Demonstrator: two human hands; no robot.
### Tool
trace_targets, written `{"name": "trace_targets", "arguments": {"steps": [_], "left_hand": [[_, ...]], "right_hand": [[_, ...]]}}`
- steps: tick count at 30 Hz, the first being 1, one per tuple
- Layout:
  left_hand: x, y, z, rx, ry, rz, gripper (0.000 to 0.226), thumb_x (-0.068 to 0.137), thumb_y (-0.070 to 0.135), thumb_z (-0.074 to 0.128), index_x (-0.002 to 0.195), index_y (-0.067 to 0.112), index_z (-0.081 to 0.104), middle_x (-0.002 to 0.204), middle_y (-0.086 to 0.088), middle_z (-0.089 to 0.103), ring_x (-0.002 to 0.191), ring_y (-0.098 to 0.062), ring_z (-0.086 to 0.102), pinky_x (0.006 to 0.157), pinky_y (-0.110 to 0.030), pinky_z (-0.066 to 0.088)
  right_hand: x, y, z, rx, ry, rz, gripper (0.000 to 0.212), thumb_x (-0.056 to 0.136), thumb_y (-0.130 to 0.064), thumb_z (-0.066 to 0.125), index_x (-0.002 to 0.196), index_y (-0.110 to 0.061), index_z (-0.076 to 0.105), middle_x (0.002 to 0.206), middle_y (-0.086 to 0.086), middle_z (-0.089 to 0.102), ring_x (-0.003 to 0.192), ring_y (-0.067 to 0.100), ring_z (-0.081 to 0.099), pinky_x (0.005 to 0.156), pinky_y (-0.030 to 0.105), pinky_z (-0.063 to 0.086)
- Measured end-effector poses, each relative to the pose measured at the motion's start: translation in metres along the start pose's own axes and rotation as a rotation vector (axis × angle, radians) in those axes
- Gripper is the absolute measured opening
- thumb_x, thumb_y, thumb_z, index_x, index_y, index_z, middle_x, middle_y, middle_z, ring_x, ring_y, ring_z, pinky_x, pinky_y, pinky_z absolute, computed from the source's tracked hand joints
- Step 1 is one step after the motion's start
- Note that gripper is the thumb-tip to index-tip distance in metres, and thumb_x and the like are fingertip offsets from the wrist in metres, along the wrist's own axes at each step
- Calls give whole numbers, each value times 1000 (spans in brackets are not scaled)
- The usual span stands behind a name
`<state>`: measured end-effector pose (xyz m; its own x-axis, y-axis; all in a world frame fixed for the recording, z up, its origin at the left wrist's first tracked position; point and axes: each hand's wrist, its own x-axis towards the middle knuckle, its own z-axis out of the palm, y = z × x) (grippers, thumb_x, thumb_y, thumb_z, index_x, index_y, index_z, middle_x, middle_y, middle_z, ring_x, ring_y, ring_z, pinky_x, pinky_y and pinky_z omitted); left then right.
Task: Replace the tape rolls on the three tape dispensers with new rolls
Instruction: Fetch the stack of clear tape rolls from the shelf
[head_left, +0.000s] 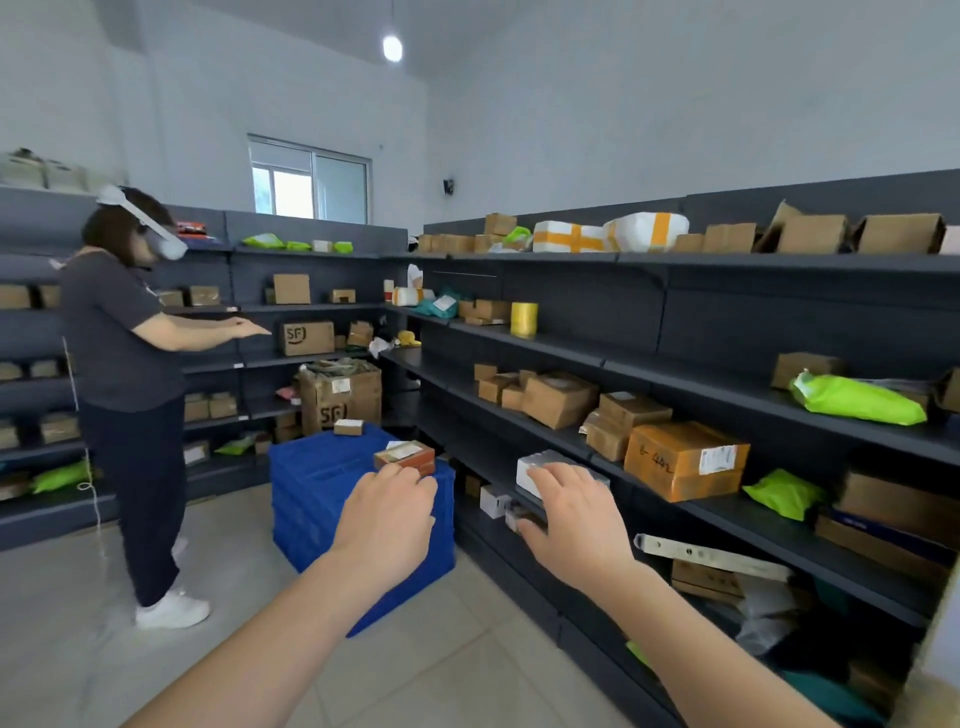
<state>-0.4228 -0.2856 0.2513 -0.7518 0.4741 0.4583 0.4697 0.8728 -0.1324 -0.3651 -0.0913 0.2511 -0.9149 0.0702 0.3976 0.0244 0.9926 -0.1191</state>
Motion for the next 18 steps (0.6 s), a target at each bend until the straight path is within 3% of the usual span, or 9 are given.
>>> {"name": "trace_targets", "arguments": {"steps": [18], "left_hand": [[249,-134,100,-11,113,87,21,95,29,50,111,18,56,111,1,60,109,-21,52,88,-33,42]], "right_hand": [[282,-5,74,-126,62,54,58,92,-43,57,143,-24,39,145,-2,46,137,20,38,114,40,28]]}}
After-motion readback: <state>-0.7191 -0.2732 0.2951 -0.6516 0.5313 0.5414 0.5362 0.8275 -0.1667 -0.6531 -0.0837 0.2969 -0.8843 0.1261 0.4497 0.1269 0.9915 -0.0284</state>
